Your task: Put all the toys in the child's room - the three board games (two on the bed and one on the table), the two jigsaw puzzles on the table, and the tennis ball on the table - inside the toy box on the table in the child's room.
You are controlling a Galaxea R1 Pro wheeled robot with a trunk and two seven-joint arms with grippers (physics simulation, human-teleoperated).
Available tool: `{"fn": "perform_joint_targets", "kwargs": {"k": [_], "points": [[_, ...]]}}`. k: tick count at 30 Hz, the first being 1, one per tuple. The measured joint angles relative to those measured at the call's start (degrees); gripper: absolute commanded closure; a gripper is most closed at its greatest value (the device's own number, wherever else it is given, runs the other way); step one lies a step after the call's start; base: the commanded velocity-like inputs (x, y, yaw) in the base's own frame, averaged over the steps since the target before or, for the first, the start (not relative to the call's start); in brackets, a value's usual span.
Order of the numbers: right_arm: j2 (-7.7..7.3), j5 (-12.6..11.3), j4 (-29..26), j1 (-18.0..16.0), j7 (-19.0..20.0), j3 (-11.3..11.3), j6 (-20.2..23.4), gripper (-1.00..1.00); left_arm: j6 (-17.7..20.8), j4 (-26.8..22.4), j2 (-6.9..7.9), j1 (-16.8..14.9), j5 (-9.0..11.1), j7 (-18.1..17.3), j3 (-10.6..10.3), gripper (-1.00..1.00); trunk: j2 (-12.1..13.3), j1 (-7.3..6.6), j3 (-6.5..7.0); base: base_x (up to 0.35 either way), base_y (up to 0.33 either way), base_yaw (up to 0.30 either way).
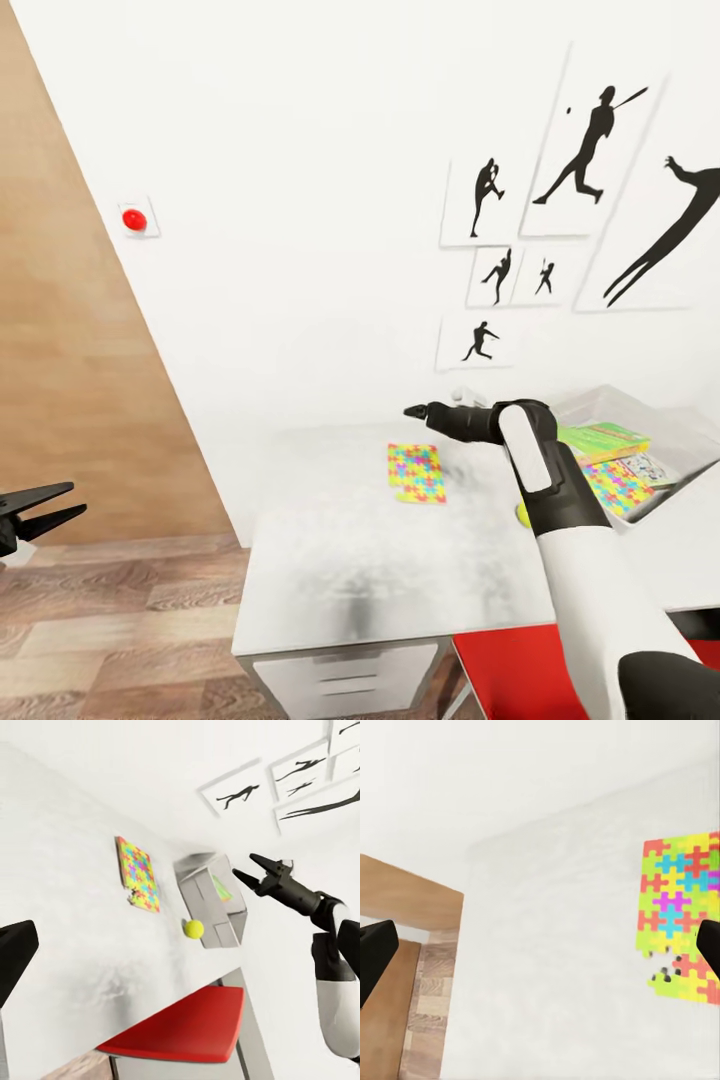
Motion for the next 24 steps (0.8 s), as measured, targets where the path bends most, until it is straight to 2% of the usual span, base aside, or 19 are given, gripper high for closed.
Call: {"fn": "perform_joint_targets", "kwargs": {"k": [4,11,18,24], "points": [[-0.04,0.13,5.6,-3.38,-0.73,0.03,0.01,-1.0,0.0,-0.01,0.0,0.0,-0.11,0.01,0.02,-1.0,-0.01,-0.01,-0.33,0.096,0.061,0.0],[-0.1,0.34,10.46,-6.72,-1.64,0.03,0.02,-1.0,0.0,0.06,0.03,0.0,-0.18,0.0,0.08,-1.0,0.0,-0.01,-0.91,0.131,0.079,0.0],[-0.18,0.6,14.18,-8.35,-4.13,0.01,0.04,-1.0,0.0,0.08,0.07,-0.02,-0.21,0.0,0.09,-1.0,0.0,0.0,-1.5,0.022,0.011,0.0],[-0.52,0.58,15.18,-8.59,-4.86,0.02,0.03,-1.0,0.0,0.09,0.09,0.0,-0.23,0.0,0.09,-1.0,-0.01,-0.01,-2.01,0.052,0.002,0.0]]}}
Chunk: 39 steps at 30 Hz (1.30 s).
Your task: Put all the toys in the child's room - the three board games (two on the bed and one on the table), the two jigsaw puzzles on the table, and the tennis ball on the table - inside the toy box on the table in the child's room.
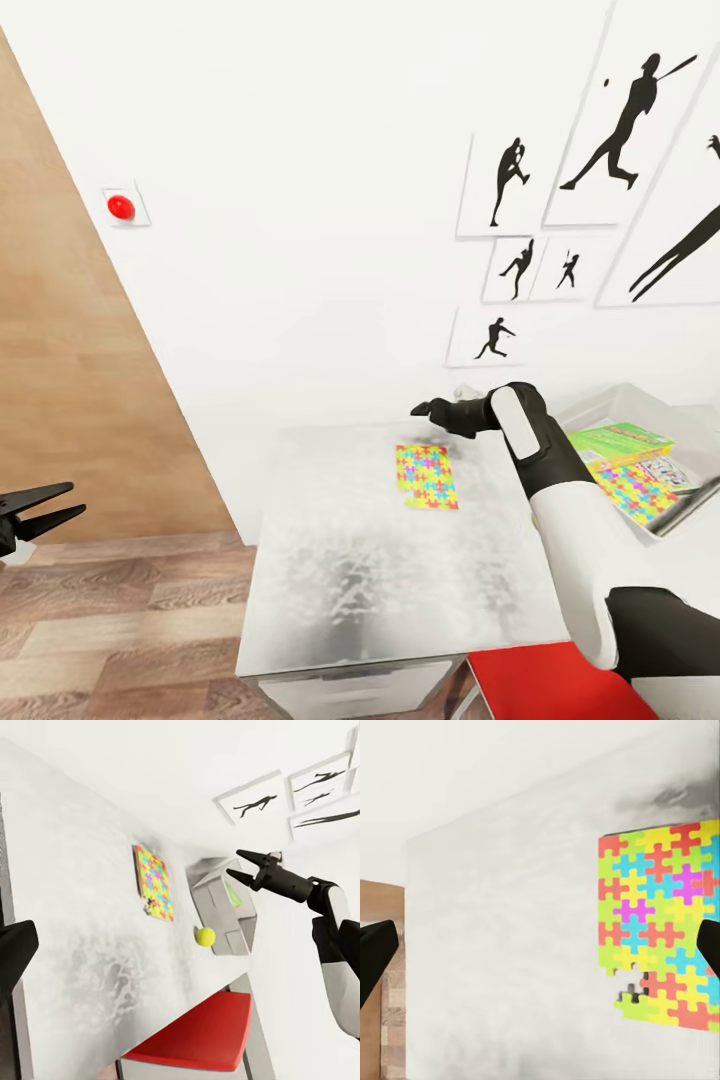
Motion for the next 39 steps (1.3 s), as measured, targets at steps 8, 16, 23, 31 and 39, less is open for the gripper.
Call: {"fn": "perform_joint_targets", "kwargs": {"k": [8,16,23,31,39], "points": [[-1.08,-0.03,0.39,-0.29,-0.15,-0.01,0.0,-1.0,0.0,0.0,0.0,0.0,0.05,0.0,0.0,-1.0,0.0,0.01,-0.67,0.013,0.0,0.0],[-2.17,-0.01,2.62,-1.13,-0.15,-0.05,0.0,-1.0,0.0,0.0,0.0,-0.01,0.05,-0.01,0.0,-1.0,0.0,0.01,-1.34,0.001,0.0,0.0],[-2.47,0.02,4.39,-1.71,-0.16,-0.01,0.0,-1.0,0.0,0.0,0.0,0.0,-0.02,0.0,0.0,-1.0,0.0,0.01,-1.93,0.0,0.0,0.0],[-2.5,0.09,4.92,-1.95,-0.16,-0.02,0.0,-1.0,0.05,0.0,0.0,0.0,-0.1,0.0,0.0,-1.0,0.0,0.01,-2.6,0.0,0.0,0.0],[-2.51,0.12,4.97,-2.55,-0.16,0.04,0.0,-1.0,0.02,0.0,0.0,0.0,-0.28,0.0,0.0,-1.0,-0.01,0.01,-3.28,0.0,0.0,0.0]]}}
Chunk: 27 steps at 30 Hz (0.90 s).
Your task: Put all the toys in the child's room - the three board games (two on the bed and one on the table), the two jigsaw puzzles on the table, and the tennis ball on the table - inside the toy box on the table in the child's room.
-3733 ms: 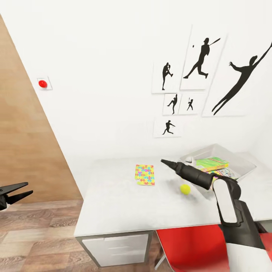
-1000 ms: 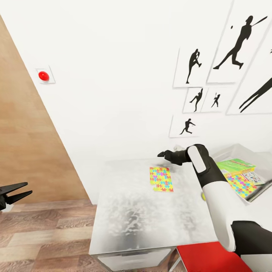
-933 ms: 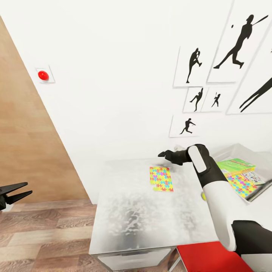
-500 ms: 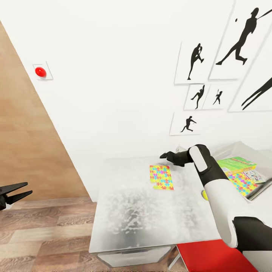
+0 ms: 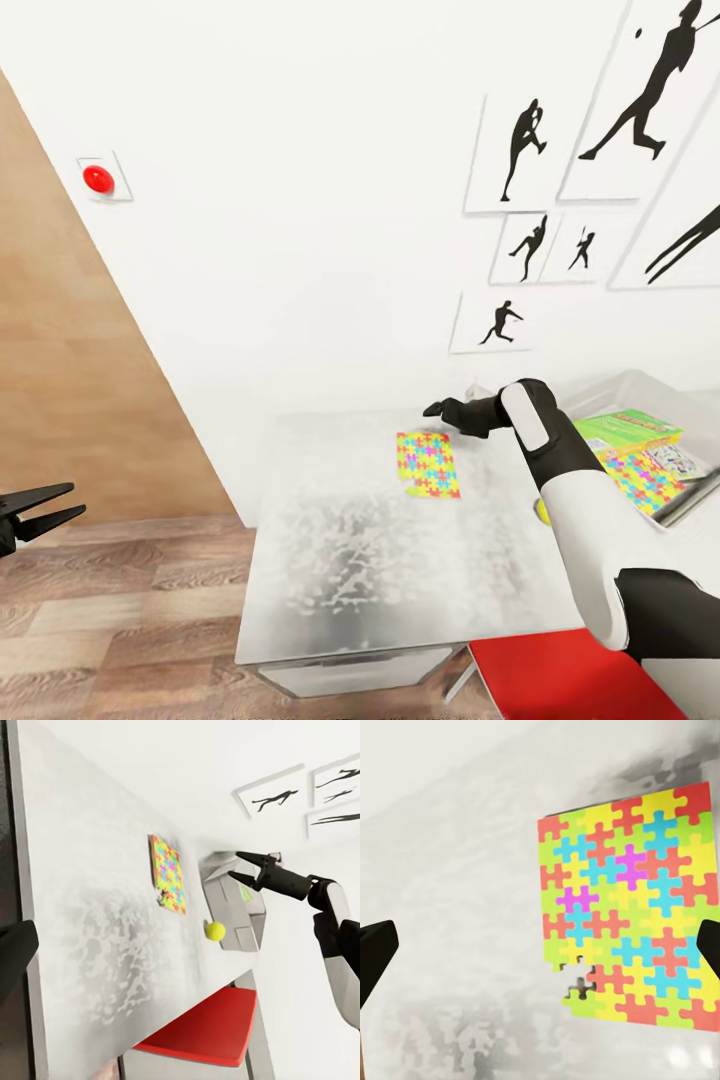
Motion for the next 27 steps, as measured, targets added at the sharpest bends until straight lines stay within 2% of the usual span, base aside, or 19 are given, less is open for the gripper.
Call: {"fn": "perform_joint_targets", "kwargs": {"k": [8,18,27], "points": [[-0.33,0.03,0.0,-0.2,0.0,-0.01,0.0,-1.0,-0.02,0.0,0.0,-0.01,-0.07,0.0,0.0,-1.0,0.0,-0.01,-0.67,0.036,0.0,0.0],[-1.92,0.02,0.01,-0.39,-0.01,-0.03,0.0,-1.0,-0.02,0.0,0.0,-0.01,-0.11,0.03,0.0,-1.0,0.0,0.0,-1.51,0.036,0.0,0.0],[-2.05,-0.06,-0.65,-0.25,0.26,0.08,0.0,-1.0,-0.02,0.0,0.0,-0.01,-0.11,0.04,0.0,-1.0,0.0,0.0,-2.27,0.001,0.0,0.0]]}}
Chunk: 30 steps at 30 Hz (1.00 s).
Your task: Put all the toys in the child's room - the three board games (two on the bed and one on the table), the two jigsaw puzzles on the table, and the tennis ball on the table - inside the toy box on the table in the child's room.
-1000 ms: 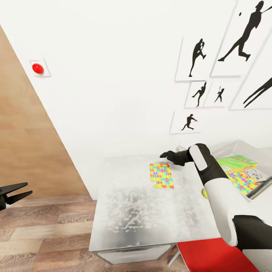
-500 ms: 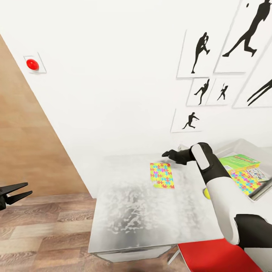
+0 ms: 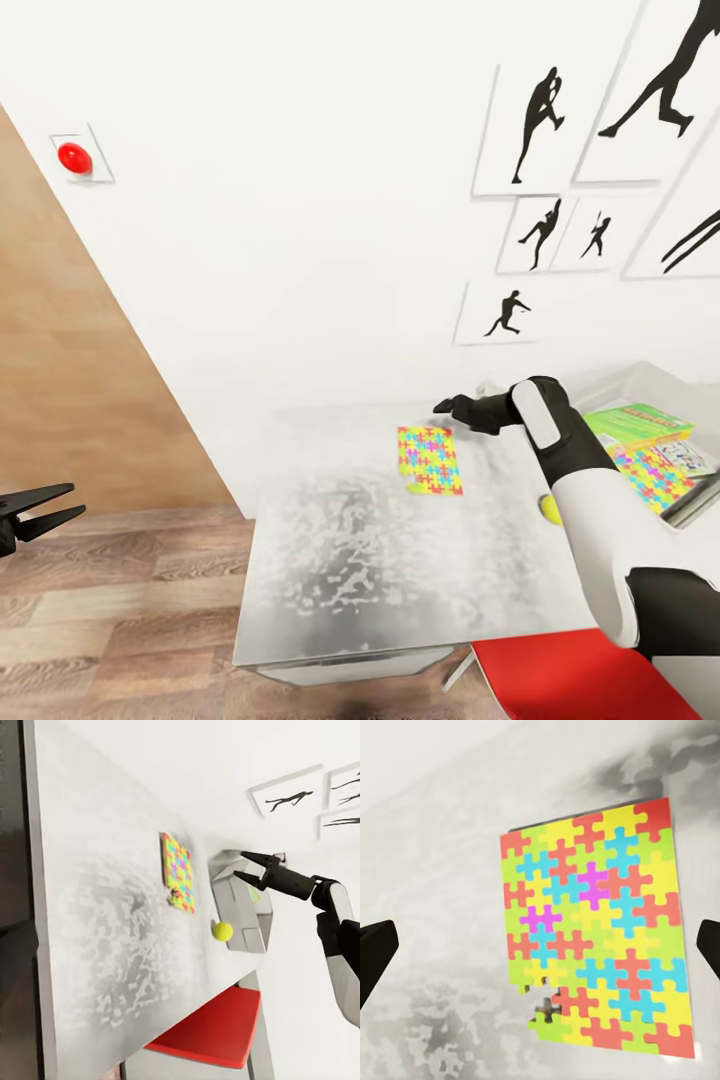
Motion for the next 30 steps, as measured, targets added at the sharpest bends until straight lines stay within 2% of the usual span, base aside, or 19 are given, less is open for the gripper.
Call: {"fn": "perform_joint_targets", "kwargs": {"k": [12,23,30], "points": [[0.31,0.05,-0.2,0.19,-0.1,0.1,0.0,-1.0,0.0,0.0,0.0,-0.01,0.01,-0.03,0.0,-1.0,-0.01,0.0,-0.17,0.0,0.002,0.0],[0.24,0.07,-0.22,0.19,-0.19,0.05,0.0,-1.0,0.0,0.0,0.0,0.0,0.0,-0.03,0.0,-1.0,-0.01,0.0,-0.17,0.013,0.082,0.0],[0.07,0.11,-0.13,0.19,-0.25,0.03,0.0,-1.0,0.0,0.0,0.0,0.01,0.0,-0.03,0.0,-1.0,0.0,-0.01,-0.17,0.106,0.004,0.0]]}}
